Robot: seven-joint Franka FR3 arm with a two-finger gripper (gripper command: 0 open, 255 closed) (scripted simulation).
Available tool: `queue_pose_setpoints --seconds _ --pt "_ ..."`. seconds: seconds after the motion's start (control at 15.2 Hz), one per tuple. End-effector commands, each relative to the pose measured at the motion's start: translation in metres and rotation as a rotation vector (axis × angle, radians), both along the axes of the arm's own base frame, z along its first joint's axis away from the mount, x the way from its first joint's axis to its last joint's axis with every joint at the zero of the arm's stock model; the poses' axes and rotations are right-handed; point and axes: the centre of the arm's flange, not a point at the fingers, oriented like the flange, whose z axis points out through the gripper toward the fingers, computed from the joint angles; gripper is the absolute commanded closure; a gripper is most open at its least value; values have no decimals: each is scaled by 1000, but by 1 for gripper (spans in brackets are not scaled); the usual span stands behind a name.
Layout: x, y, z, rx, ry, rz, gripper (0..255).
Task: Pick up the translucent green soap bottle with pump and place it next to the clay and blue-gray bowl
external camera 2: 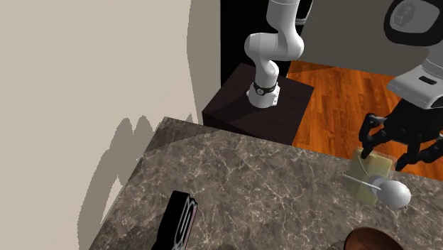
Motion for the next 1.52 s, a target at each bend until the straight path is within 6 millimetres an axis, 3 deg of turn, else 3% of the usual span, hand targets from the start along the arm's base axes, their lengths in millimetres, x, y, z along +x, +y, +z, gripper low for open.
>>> queue_pose_setpoints --seconds 0.0,1.45 --pt "0 0 -11 1 -1 0 255" --pt "0 0 -127 1 -1 0 255"
